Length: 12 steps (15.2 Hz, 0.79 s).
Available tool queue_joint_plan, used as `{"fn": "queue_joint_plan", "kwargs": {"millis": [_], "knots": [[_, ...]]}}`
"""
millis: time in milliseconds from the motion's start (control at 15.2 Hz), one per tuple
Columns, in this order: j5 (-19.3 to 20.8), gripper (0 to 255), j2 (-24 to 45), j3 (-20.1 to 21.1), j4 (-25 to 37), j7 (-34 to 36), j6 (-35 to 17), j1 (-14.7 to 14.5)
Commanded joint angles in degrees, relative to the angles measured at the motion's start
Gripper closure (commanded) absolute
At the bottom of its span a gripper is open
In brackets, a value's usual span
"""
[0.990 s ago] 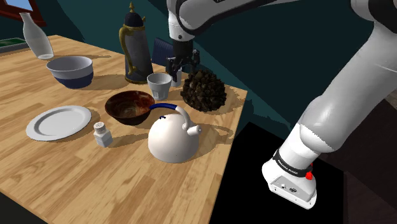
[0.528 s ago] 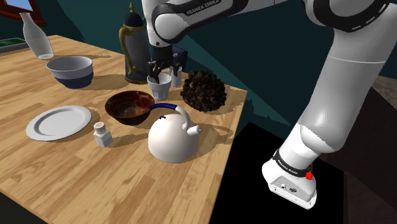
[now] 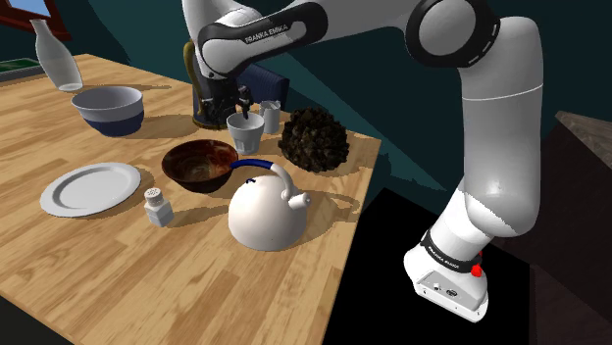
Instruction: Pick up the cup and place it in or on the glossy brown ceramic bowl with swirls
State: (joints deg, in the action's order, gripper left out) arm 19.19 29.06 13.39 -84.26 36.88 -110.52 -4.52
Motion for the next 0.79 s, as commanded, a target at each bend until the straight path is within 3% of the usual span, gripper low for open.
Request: {"fn": "queue_joint_plan", "kwargs": {"millis": [0,396,726], "knots": [[0.5,0,2.0,-0.3,1.8,0.3,-0.2,-0.4],[1.2,0,3.5,-0.8,-0.7,0.9,-4.3,0.1],[1.2,0,3.5,-0.8,-0.7,0.9,-4.3,0.1]]}}
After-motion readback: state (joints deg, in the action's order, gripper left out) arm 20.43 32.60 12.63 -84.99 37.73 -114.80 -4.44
